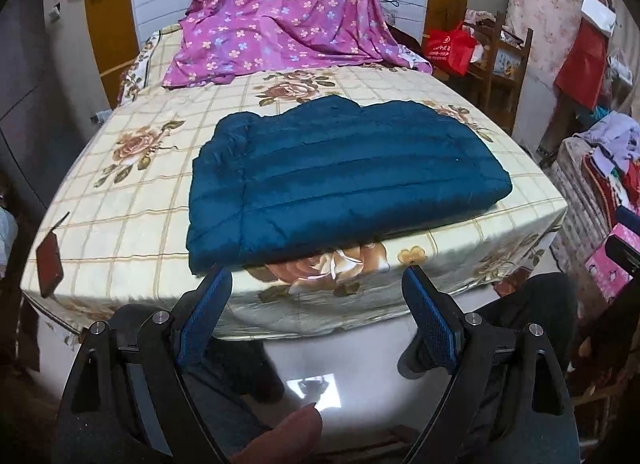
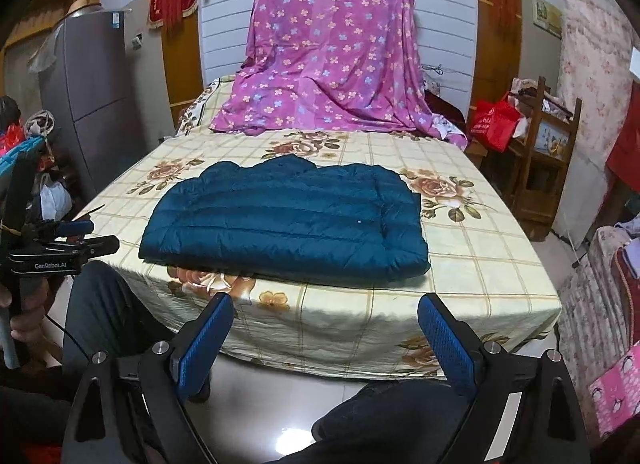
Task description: Fold large clothes
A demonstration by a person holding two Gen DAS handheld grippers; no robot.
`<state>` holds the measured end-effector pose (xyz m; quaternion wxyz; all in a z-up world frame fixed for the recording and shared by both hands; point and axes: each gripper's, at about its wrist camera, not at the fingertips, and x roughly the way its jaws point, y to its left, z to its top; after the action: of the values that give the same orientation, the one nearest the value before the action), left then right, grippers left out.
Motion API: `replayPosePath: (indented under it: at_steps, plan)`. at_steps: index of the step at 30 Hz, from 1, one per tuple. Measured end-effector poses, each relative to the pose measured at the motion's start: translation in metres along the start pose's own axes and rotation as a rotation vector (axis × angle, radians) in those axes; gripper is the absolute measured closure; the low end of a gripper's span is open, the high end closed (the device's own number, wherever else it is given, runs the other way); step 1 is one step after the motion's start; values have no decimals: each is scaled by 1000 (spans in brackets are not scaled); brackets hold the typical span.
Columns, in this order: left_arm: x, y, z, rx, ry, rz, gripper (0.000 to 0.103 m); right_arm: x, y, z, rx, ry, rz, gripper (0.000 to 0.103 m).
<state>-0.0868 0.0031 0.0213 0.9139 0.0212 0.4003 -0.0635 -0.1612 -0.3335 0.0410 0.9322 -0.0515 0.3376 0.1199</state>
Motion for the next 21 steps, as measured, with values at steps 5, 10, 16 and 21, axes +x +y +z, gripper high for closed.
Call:
replayPosePath:
  at_steps: [5,10,16,21]
  plan:
    - [1,-9,-1,16,3,11,16,0,1,1,-3,0,8,11]
    - [-2,-15,-1,44,-19,27,16,1,3,1,0,2,9,11]
    - [-3,-17,0,48,-21,22,16,1,3,1,-9,2,15,11]
    - [-2,-17,1,46,-17,18,16,1,4,3,-8,-1,16,11]
